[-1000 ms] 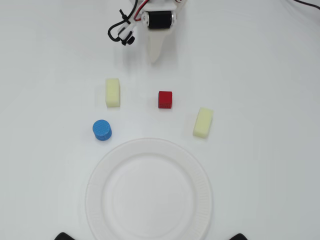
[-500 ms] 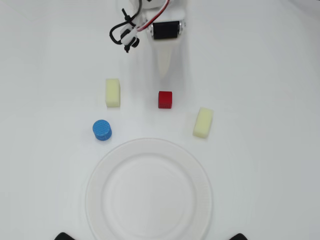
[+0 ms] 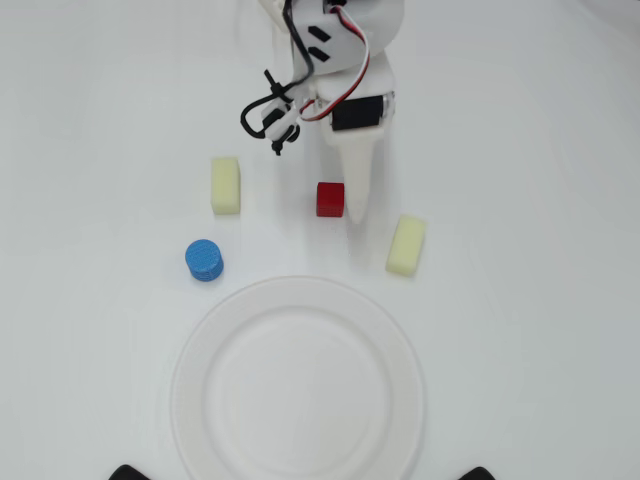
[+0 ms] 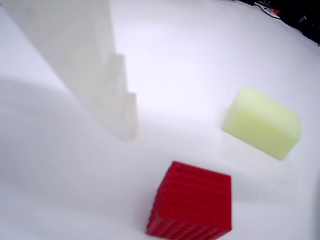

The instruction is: Grasp a red block and put it in the dish.

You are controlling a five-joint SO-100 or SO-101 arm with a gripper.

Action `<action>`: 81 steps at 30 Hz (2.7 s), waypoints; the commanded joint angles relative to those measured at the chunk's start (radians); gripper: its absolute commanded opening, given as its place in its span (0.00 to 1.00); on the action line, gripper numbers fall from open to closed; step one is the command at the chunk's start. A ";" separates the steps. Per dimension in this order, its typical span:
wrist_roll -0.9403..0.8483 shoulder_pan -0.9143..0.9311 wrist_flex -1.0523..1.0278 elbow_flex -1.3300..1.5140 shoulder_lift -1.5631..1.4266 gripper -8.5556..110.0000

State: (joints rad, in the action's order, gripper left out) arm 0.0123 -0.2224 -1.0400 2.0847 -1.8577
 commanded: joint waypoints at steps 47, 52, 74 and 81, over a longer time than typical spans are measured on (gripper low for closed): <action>-0.244 0.133 0.609 0.477 -0.801 0.07; -0.229 0.124 0.693 0.327 -0.581 0.07; -0.235 0.127 0.655 -0.502 0.512 0.07; -0.250 0.132 0.630 -0.511 0.574 0.07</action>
State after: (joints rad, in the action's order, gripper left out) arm -0.2316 -0.0828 -0.4019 1.6306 -1.2732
